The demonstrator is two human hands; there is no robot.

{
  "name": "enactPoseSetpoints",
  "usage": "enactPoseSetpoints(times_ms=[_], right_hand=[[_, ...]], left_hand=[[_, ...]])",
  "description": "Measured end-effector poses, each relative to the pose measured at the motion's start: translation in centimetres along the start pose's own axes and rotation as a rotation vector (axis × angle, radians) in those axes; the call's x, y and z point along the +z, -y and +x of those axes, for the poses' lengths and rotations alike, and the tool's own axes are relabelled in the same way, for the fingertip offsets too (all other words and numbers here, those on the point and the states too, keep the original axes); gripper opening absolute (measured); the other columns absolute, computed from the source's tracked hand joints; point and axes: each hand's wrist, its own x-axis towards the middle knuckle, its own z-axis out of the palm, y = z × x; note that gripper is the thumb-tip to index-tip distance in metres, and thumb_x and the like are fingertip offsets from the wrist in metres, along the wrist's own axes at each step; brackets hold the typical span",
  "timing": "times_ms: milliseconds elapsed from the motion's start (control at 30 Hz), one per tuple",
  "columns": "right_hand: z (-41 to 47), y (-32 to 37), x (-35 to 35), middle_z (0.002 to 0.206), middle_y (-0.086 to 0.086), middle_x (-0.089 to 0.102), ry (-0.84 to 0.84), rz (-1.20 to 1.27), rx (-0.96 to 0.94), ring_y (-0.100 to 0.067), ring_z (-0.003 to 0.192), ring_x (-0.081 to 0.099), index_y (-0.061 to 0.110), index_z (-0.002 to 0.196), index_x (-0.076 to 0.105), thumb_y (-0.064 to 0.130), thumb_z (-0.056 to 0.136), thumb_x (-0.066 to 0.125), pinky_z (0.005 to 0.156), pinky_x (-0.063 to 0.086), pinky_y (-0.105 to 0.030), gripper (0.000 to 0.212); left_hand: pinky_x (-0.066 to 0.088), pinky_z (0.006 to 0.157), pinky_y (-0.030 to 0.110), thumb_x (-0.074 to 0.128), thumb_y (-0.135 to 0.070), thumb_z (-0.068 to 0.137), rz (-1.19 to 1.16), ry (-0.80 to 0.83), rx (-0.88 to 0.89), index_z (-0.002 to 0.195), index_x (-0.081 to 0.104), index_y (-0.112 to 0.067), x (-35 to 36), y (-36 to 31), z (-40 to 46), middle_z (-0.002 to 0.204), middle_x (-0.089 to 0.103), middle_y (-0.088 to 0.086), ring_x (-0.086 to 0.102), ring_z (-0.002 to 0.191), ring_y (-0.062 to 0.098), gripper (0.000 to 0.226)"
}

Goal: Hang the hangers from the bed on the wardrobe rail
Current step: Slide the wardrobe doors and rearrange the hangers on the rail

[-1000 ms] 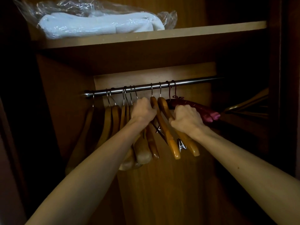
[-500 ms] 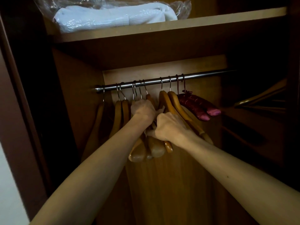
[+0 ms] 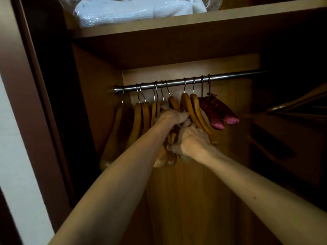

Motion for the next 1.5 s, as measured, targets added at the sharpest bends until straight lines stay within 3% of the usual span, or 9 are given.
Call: enactPoseSetpoints(times_ms=[100, 267, 567, 733, 933, 1067, 1167, 1400, 1500], right_hand=[[0.0, -0.4, 0.3, 0.154, -0.017, 0.032, -0.065, 0.029, -0.01, -0.034, 0.138, 0.043, 0.003, 0.158, 0.003, 0.053, 0.077, 0.078, 0.108, 0.041, -0.042, 0.121], [0.0, -1.4, 0.3, 0.16, -0.019, 0.025, -0.079, 0.061, -0.028, -0.037, 0.143, 0.035, 0.006, 0.159, 0.004, 0.039, 0.077, 0.083, 0.113, 0.036, -0.046, 0.119], [2.0, -3.7, 0.0, 0.135, -0.004, 0.06, -0.082, 0.551, -0.034, -0.03, 0.127, 0.055, 0.021, 0.145, 0.046, 0.053, 0.091, 0.064, 0.101, 0.046, -0.04, 0.065], [1.9, -3.2, -0.5, 0.132, -0.008, 0.061, -0.038, 0.359, -0.036, -0.03, 0.12, 0.059, 0.015, 0.144, 0.044, 0.054, 0.075, 0.078, 0.096, 0.053, -0.042, 0.086], [0.8, -1.6, -0.8, 0.153, -0.019, 0.04, -0.031, 0.094, -0.057, -0.035, 0.139, 0.043, 0.004, 0.156, 0.017, 0.041, 0.073, 0.086, 0.108, 0.041, -0.042, 0.114], [1.4, -0.9, -2.5, 0.125, -0.012, 0.062, -0.099, 0.127, -0.056, -0.028, 0.114, 0.061, 0.003, 0.144, 0.042, 0.036, 0.074, 0.085, 0.083, 0.049, -0.035, 0.089], [3.0, -0.3, -4.4, 0.097, -0.003, 0.068, -0.046, 0.154, -0.059, -0.018, 0.08, 0.059, 0.009, 0.105, 0.067, 0.035, 0.072, 0.086, 0.074, 0.046, -0.031, 0.046], [2.7, -2.3, -3.0, 0.081, -0.002, 0.057, 0.065, 0.144, -0.011, -0.018, 0.074, 0.054, 0.014, 0.074, 0.058, 0.027, 0.072, 0.08, 0.056, 0.04, -0.025, 0.025], [0.8, -4.0, -1.1, 0.084, -0.003, 0.055, 0.103, 0.164, -0.002, -0.021, 0.082, 0.051, 0.015, 0.069, 0.05, 0.025, 0.078, 0.077, 0.066, 0.042, -0.029, 0.03]], left_hand=[[0.045, 0.103, 0.042, 0.056, -0.076, 0.079, -0.022, -0.017, -0.013, 0.158, 0.006, -0.01, 0.5, 0.2, 0.3, 0.147, 0.048, 0.015, 0.053, 0.126, 0.035, 0.115], [0.038, 0.078, 0.035, 0.034, -0.076, 0.092, 0.044, -0.044, 0.045, 0.128, 0.06, -0.011, 0.9, 0.6, 0.4, 0.115, 0.06, 0.008, 0.059, 0.118, 0.029, 0.079], [0.041, 0.073, 0.033, 0.036, -0.047, 0.106, 0.065, -0.102, 0.062, 0.103, 0.063, -0.015, 0.9, 1.5, 0.6, 0.087, 0.059, 0.004, 0.056, 0.084, 0.021, 0.042], [0.045, 0.083, 0.035, 0.023, -0.054, 0.104, -0.007, -0.085, 0.012, 0.09, 0.062, -0.013, 1.0, 1.3, 0.9, 0.096, 0.064, 0.007, 0.058, 0.089, 0.024, 0.058], [0.041, 0.076, 0.034, 0.04, -0.079, 0.087, 0.011, -0.04, -0.003, 0.127, 0.061, -0.014, 0.5, 0.5, 1.1, 0.12, 0.063, 0.007, 0.059, 0.1, 0.027, 0.079], [0.046, 0.091, 0.038, 0.036, -0.075, 0.09, 0.067, -0.029, 0.058, 0.136, 0.058, -0.021, -0.5, -0.8, 2.4, 0.134, 0.059, 0.008, 0.057, 0.118, 0.03, 0.074], [0.04, 0.107, 0.048, 0.041, -0.076, 0.075, 0.07, 0.051, 0.017, 0.14, 0.053, -0.022, -0.9, -2.3, 4.4, 0.144, 0.054, 0.009, 0.051, 0.129, 0.035, 0.085], [0.043, 0.094, 0.034, 0.045, -0.046, 0.103, 0.186, 0.341, -0.035, 0.146, 0.047, -0.006, 2.4, -2.5, 5.0, 0.146, 0.05, 0.012, 0.049, 0.132, 0.033, 0.059], [0.035, 0.114, 0.045, 0.041, -0.048, 0.105, 0.343, 0.432, -0.083, 0.144, 0.044, -0.007, 4.6, -1.5, 2.1, 0.15, 0.045, 0.011, 0.044, 0.135, 0.035, 0.057]])
